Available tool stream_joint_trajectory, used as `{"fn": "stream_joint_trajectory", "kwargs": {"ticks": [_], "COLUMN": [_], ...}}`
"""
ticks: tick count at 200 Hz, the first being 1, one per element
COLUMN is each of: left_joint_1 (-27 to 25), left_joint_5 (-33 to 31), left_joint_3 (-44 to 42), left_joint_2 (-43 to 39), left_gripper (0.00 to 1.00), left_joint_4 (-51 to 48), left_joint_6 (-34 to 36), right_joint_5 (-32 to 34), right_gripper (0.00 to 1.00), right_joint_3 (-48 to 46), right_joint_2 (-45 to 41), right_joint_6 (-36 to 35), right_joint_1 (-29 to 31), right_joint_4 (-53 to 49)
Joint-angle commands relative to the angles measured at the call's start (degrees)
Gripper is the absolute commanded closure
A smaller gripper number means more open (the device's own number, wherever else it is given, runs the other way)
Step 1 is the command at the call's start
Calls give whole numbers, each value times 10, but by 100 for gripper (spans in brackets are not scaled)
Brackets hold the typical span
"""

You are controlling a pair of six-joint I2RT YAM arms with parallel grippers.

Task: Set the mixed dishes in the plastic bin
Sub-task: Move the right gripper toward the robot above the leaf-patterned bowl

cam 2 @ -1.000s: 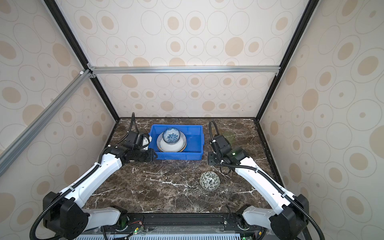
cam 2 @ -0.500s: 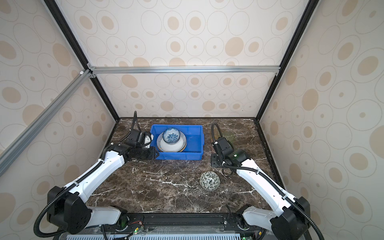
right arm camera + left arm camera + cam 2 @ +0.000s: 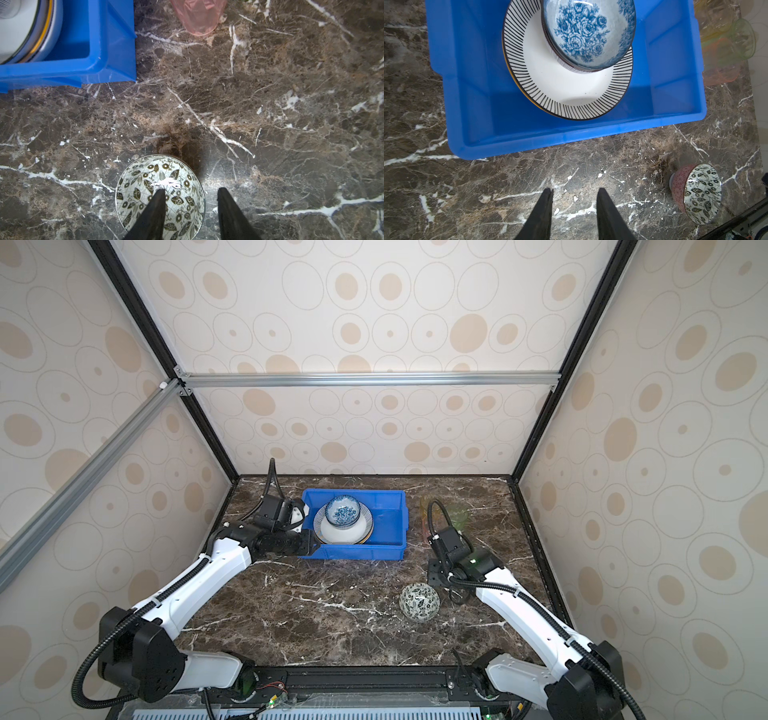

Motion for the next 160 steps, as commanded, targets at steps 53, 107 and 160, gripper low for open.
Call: {"fn": "stream_joint_trajectory", "kwargs": {"ticks": [53, 107, 160], "left_joint_1": [-3, -4, -4], "left_joint_5": [-4, -3, -3], "left_joint_3": [2, -27, -35], "left_joint_2": [-26, -52, -66], "left_gripper": [64, 63, 63], "left_joint_4": [-2, -3, -15], "left_joint_6": [2, -15, -18], "right_joint_5": [-24, -32, -53], "right_gripper": [56, 56, 56], "right_joint_3": [-44, -55, -75], "right_joint_2": [-17, -12, -24], "right_joint_6": [27, 19, 25], "right_joint_1": [-13, -18, -20], "right_joint_4": [10, 13, 21]}}
